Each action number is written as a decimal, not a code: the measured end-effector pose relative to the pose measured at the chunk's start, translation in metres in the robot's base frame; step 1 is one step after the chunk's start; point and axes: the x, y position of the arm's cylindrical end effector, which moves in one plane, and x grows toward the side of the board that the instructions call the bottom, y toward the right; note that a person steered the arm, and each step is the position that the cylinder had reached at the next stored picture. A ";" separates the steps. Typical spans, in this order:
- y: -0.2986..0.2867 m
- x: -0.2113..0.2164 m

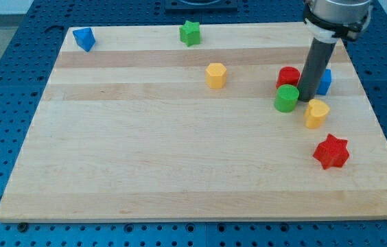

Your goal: Slide the blue cube to top right

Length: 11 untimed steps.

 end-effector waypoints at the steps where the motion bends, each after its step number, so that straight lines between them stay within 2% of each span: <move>1: 0.014 0.014; 2: 0.026 0.011; 4: 0.024 -0.024; 7: 0.024 -0.032; 10: 0.022 -0.121; 11: 0.019 -0.134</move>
